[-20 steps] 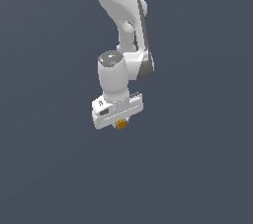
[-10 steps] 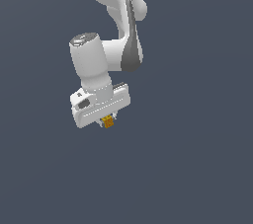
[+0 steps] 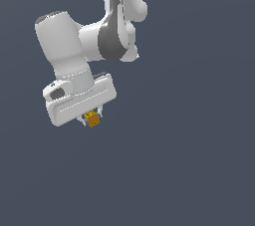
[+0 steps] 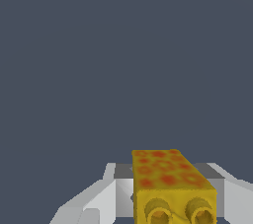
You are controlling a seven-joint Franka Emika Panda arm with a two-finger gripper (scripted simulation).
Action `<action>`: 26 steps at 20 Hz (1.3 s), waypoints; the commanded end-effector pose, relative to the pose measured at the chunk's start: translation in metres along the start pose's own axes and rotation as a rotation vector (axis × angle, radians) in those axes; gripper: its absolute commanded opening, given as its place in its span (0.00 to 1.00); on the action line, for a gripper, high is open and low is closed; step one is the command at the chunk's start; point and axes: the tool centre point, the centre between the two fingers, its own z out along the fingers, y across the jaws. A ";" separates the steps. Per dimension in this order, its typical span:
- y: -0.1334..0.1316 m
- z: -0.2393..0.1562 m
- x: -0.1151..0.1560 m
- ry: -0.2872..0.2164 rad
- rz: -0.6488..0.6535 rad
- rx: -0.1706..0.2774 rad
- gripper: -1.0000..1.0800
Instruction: Pick up the object and move it to a goal position.
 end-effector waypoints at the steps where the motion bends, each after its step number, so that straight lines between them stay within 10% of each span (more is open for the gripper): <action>1: 0.013 -0.015 0.003 0.032 -0.027 0.000 0.00; 26: 0.108 -0.116 0.021 0.251 -0.206 0.013 0.00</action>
